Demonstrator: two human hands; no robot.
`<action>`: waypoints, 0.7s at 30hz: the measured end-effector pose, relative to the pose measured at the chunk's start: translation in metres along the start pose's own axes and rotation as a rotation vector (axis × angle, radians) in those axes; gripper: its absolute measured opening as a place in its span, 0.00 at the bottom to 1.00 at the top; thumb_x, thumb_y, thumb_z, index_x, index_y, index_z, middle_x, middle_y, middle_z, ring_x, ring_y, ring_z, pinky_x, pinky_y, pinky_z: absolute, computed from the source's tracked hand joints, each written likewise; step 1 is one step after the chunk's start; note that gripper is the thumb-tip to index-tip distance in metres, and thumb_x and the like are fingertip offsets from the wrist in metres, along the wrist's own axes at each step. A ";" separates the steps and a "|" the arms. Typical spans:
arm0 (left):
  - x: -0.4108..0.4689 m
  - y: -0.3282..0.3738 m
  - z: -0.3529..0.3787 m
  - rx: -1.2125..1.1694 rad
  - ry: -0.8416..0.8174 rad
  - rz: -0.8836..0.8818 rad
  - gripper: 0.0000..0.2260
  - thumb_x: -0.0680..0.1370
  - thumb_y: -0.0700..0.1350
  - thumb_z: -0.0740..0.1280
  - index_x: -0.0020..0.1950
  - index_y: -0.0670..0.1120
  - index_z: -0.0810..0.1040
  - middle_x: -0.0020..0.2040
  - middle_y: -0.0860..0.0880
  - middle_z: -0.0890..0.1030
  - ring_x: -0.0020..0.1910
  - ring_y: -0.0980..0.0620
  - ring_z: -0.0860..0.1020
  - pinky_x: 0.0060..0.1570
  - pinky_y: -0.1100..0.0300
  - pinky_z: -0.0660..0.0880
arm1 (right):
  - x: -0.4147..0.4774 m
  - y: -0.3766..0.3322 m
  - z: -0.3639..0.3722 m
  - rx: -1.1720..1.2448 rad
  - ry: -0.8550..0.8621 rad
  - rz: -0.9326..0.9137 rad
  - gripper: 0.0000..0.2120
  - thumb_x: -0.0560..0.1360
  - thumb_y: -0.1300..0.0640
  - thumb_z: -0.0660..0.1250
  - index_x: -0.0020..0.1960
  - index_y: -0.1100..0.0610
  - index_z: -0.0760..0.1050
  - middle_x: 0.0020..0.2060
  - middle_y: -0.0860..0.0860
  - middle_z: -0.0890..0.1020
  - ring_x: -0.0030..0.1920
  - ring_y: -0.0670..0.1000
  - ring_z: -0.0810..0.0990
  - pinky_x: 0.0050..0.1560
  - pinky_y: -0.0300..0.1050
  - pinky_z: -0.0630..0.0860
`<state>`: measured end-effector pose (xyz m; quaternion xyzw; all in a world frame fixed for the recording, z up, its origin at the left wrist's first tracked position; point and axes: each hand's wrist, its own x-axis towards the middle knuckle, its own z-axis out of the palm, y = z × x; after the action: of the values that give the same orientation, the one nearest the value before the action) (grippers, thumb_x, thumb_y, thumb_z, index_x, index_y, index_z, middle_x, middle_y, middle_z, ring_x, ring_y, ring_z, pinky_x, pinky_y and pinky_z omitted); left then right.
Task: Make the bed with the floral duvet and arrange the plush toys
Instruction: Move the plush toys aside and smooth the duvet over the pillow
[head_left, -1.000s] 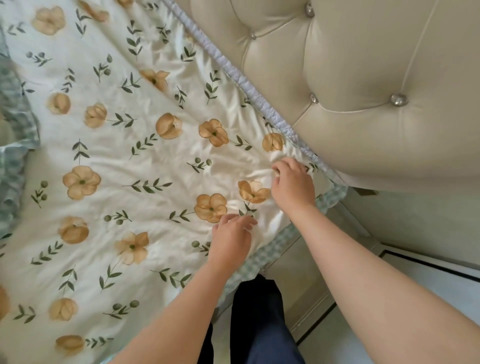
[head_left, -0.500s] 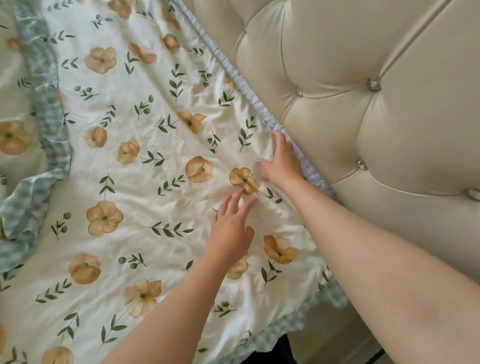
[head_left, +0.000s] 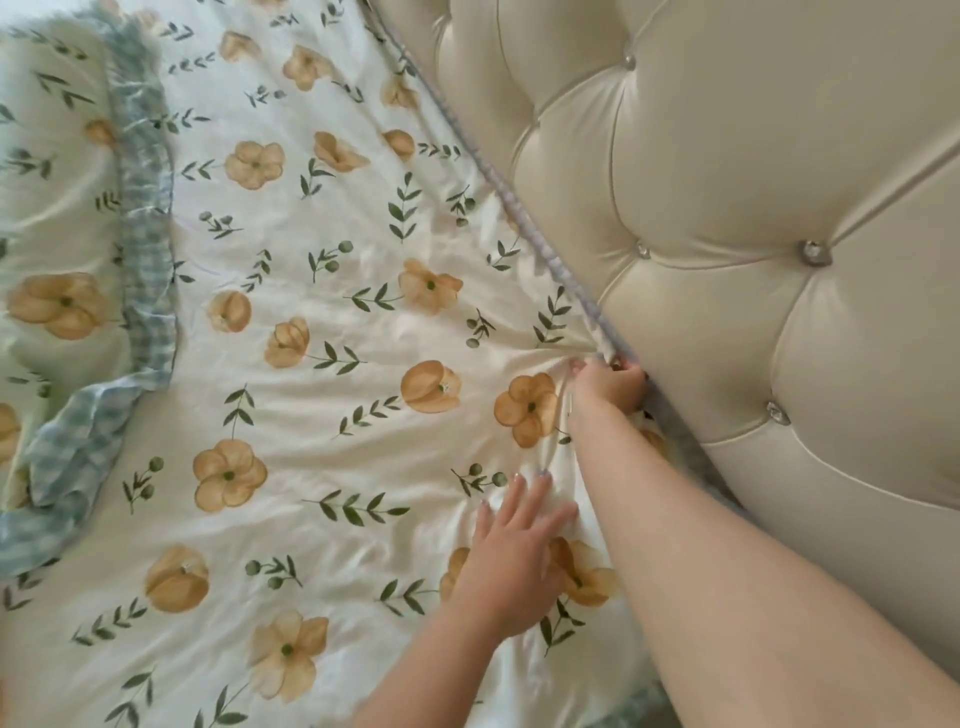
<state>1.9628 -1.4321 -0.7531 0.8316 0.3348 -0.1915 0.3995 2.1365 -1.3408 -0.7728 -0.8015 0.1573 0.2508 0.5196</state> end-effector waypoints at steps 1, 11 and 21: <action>-0.002 0.001 -0.001 0.001 0.003 -0.002 0.28 0.79 0.46 0.61 0.77 0.58 0.55 0.79 0.55 0.38 0.76 0.49 0.34 0.75 0.42 0.40 | -0.004 0.001 -0.009 -0.120 -0.058 -0.092 0.22 0.77 0.67 0.62 0.70 0.62 0.67 0.65 0.58 0.76 0.59 0.54 0.78 0.58 0.41 0.71; -0.010 0.054 0.028 0.124 0.083 -0.121 0.31 0.74 0.57 0.61 0.75 0.55 0.55 0.72 0.52 0.61 0.71 0.46 0.61 0.69 0.49 0.58 | 0.005 0.058 -0.151 -0.999 -0.183 -0.624 0.31 0.74 0.42 0.66 0.73 0.51 0.63 0.71 0.52 0.71 0.70 0.55 0.69 0.67 0.54 0.66; 0.019 0.088 0.055 0.017 0.109 -0.082 0.04 0.77 0.41 0.63 0.51 0.47 0.72 0.50 0.47 0.78 0.46 0.42 0.77 0.39 0.53 0.70 | -0.003 0.087 -0.217 -1.021 0.020 -0.596 0.17 0.68 0.67 0.69 0.52 0.51 0.74 0.52 0.48 0.81 0.53 0.55 0.76 0.45 0.50 0.68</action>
<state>2.0356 -1.5084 -0.7505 0.8297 0.3882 -0.1650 0.3656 2.1411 -1.5741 -0.7635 -0.9620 -0.2104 0.1306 0.1146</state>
